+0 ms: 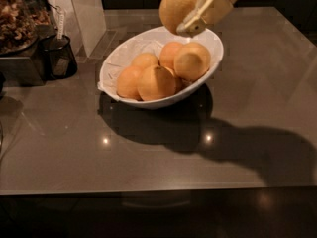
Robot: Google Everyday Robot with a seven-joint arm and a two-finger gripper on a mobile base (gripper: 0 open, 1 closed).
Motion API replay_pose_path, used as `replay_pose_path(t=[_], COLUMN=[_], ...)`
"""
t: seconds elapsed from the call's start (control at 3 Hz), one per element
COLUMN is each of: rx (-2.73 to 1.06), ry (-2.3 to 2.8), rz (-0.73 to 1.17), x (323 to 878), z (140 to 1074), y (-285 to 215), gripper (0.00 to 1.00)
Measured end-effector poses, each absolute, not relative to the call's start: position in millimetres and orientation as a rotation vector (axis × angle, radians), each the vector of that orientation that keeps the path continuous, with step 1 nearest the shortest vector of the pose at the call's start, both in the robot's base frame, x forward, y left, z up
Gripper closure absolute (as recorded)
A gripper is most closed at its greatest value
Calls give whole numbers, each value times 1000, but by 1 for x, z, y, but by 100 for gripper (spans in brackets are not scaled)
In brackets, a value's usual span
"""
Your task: Pick orange from white bowl
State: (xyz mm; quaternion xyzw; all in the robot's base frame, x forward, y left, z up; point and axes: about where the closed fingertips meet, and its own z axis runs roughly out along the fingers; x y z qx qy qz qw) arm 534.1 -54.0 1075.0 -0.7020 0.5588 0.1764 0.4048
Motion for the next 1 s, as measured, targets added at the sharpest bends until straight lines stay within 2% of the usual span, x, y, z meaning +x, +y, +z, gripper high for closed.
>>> replay_pose_path(t=[1.0], rx=[-1576], ry=[1455], rz=[433], x=[498], z=[1057], y=[-99], gripper=[100])
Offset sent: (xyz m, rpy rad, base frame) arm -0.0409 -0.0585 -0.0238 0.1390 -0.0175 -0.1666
